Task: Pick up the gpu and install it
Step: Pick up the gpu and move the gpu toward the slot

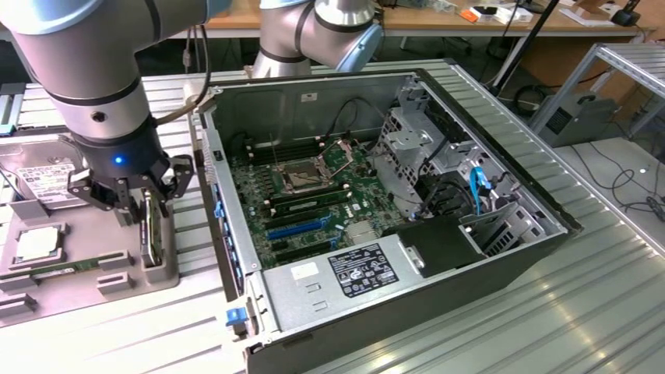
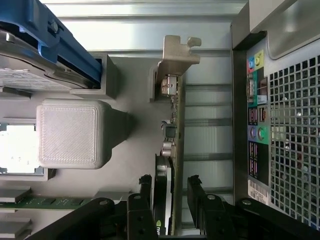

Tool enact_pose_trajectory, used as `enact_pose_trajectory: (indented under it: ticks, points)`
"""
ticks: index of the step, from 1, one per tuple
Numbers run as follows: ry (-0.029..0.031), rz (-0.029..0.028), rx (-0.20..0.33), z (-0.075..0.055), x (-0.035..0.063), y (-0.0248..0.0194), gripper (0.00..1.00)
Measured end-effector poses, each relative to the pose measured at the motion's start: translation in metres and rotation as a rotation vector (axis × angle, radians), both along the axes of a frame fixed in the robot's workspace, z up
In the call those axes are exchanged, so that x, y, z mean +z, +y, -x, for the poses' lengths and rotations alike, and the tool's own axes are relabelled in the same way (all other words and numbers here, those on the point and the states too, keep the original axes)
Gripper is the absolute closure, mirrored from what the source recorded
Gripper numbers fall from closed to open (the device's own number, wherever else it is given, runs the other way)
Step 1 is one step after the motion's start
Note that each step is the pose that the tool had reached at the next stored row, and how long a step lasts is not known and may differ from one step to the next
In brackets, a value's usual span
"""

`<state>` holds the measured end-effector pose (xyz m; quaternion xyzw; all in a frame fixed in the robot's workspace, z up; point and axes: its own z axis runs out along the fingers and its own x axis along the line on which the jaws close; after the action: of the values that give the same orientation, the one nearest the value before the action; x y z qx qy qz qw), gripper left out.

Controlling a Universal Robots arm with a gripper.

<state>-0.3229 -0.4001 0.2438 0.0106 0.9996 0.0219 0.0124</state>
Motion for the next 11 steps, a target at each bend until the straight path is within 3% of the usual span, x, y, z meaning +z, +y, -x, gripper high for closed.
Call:
enact_pose_trajectory:
  ticks: [11]
  points:
    - [0.0, 0.0001, 0.0, 0.0, -0.0035, 0.0, 0.58]
